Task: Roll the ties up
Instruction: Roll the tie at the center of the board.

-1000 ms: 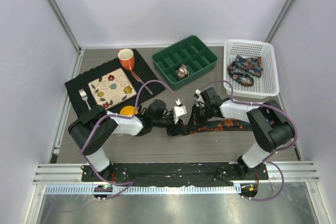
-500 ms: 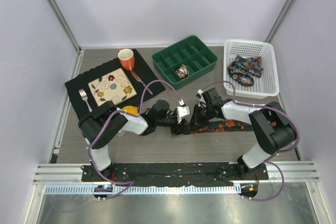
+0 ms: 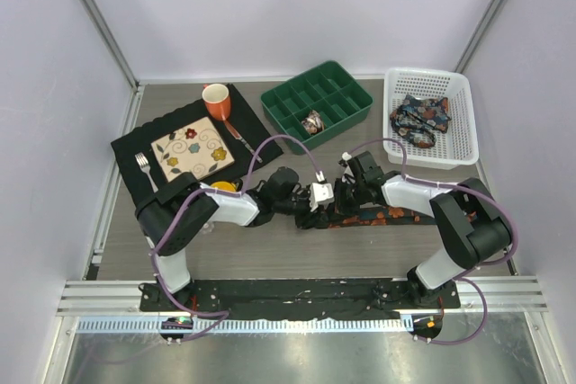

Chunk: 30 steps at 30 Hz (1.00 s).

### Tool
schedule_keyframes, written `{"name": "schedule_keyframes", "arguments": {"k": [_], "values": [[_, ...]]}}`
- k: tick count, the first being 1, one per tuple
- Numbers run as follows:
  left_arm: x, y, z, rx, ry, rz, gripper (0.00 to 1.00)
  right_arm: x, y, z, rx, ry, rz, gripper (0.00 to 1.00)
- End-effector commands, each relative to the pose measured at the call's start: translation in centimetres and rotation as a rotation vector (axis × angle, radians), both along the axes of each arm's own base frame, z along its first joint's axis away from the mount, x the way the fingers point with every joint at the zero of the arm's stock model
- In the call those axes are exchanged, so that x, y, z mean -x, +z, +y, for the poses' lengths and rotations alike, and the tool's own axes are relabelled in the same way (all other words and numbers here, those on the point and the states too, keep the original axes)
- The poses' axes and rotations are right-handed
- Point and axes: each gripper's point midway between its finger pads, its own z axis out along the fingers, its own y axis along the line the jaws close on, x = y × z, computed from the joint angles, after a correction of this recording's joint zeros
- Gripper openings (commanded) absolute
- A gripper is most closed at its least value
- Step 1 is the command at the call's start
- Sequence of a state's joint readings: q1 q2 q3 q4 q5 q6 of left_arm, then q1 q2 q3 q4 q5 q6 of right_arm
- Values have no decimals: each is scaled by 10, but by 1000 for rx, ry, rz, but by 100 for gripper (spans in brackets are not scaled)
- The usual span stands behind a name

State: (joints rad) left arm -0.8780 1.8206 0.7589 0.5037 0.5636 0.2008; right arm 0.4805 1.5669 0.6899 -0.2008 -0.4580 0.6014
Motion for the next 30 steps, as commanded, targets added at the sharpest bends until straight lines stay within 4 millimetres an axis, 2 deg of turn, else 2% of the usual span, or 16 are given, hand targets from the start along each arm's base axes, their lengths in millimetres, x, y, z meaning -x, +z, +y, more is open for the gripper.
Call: {"name": "schedule_keyframes", "arguments": {"k": [1,2,5,9,10,12,16,19,24,30], "values": [[28,-87,68,-416,17,93,26,-5,-11,-10,81,-18,-54,1],[28,-86,69,-425,13,91,20,-8,-7,-11,76,-24,-62,1],[29,-88,77,-463,14,91,12,-21,5,-19,61,-73,-77,5],[26,-97,81,-533,29,97,9,-35,29,-31,47,-123,-117,16],[25,-102,82,-550,35,98,8,-34,32,-35,52,-130,-112,21],[22,-104,82,-557,42,93,8,-40,40,-42,56,-152,-128,24],[24,-110,86,-600,41,101,7,-38,56,-52,41,-172,-135,31],[25,-110,85,-602,37,105,7,-33,65,-46,-18,-164,-115,34],[28,-110,84,-612,7,112,11,-22,68,-31,-126,-124,-80,49],[30,-110,84,-621,-31,112,13,-25,62,-22,-158,-78,-80,47]]}}
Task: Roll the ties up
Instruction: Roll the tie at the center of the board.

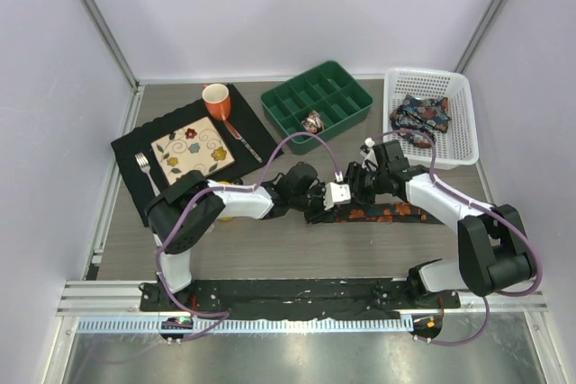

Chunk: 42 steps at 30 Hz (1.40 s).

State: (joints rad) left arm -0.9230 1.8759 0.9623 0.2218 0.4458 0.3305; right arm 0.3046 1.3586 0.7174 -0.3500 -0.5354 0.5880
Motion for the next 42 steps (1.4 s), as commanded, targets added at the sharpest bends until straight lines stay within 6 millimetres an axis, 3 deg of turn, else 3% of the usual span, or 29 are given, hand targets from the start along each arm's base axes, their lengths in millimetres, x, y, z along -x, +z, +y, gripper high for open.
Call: {"name": "schedule_keyframes", "arguments": {"k": [1,7,17,20,23,27,28,31,37,39,42], "values": [[49,-106,100,-469,10,189,13,-5,1,14,-64,57,-28,47],[48,-104,98,-467,-1,191,13,-5,-17,18,-18,105,-3,43],[50,-106,96,-472,-14,206,14,4,-11,32,-47,166,-3,40],[49,-106,95,-469,-16,203,14,6,-18,29,-28,170,5,40],[49,-106,94,-469,-19,203,14,8,-26,26,0,173,21,31],[49,-105,95,-472,-25,206,18,10,-44,12,80,149,55,7],[49,-103,93,-464,-27,204,21,12,-47,10,90,146,65,1],[50,-99,91,-445,-25,206,33,16,-55,4,118,132,90,1],[34,-67,71,-294,27,170,52,17,-64,-13,133,57,140,1],[30,-50,67,-233,30,161,57,19,-67,-17,129,39,155,1],[21,-17,53,-94,39,128,77,20,-68,-19,122,33,168,1]]}}
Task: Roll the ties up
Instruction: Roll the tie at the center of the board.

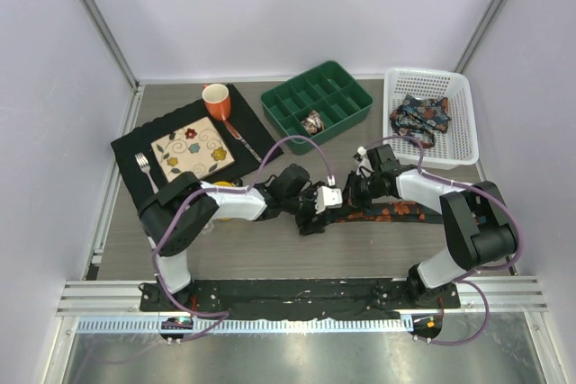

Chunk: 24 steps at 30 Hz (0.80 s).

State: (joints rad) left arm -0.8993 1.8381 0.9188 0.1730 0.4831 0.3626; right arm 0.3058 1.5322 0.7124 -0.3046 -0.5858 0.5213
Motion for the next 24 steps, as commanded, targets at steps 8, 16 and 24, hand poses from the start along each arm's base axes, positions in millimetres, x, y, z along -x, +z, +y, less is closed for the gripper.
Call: {"name": "schedule_keyframes", "arguments": {"k": [8,16,24], "values": [[-3,67,22,215,158,19,100,18,-34,-29,137,-44,75,1],[-30,111,22,276,274,-21,100,34,-54,-35,153,-13,102,1],[-7,115,33,435,122,-7,100,32,-62,-11,-16,-10,76,1]]}}
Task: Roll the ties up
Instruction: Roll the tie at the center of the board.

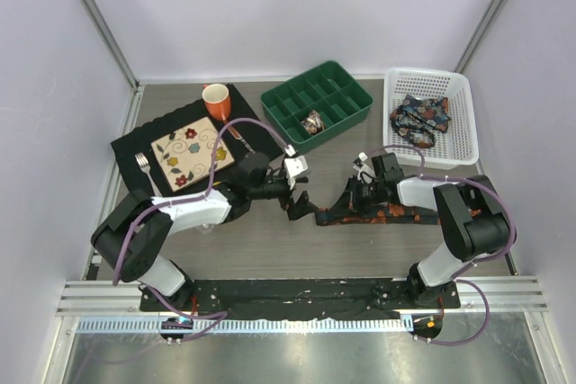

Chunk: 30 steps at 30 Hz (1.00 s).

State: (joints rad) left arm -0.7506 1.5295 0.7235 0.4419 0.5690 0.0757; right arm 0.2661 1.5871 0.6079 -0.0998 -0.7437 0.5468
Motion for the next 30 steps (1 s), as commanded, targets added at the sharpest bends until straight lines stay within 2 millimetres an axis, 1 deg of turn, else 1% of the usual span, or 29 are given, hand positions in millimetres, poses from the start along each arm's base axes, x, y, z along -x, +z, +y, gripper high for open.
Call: {"name": "schedule_keyframes", "arguments": {"k": [1,2,3,5,6,7,8,9,10,12,13,15,16,17,19,20,23,25,26,27,30], "values": [[20,7,5,74,-69,-57,100,28,-49,-13,98,-10,78,1],[25,-3,11,58,-69,-46,100,24,-51,-8,78,-2,60,1],[27,-4,11,69,-78,-62,100,25,-52,-6,68,6,56,1],[33,-13,15,63,-102,-87,98,27,-55,-3,49,14,64,1],[37,-24,17,59,-114,-87,97,27,-56,-2,45,16,65,1],[41,-28,17,56,-138,-91,96,28,-57,-1,45,20,67,1],[42,-31,16,60,-152,-97,94,28,-60,-2,52,18,67,1],[42,-41,15,46,-159,-82,93,29,-60,-1,48,18,74,1],[43,-45,14,45,-168,-77,91,28,-61,-2,54,17,72,1],[42,-48,10,51,-181,-90,90,28,-62,-4,71,14,69,1],[42,-59,9,36,-183,-70,89,29,-63,-5,78,13,72,1],[38,-58,2,48,-188,-83,88,29,-65,-8,103,11,71,1],[36,-66,1,39,-186,-69,87,30,-65,-9,110,11,74,1],[33,-63,-5,52,-185,-73,86,31,-67,-12,127,7,78,1],[35,-71,-9,48,-192,-55,86,32,-68,-14,139,13,71,1],[33,-68,-14,60,-192,-58,85,33,-68,-15,146,13,77,1],[37,-70,-25,58,-192,-62,84,32,-69,-15,147,14,73,1],[37,-72,-28,45,-175,-78,81,32,-69,-14,146,17,76,1],[40,-75,-30,38,-177,-79,76,31,-69,-14,144,17,75,1],[38,-78,-31,27,-162,-86,72,32,-68,-14,142,19,76,1],[38,-89,-24,-27,-137,-97,60,32,-67,-13,136,24,70,1]]}}
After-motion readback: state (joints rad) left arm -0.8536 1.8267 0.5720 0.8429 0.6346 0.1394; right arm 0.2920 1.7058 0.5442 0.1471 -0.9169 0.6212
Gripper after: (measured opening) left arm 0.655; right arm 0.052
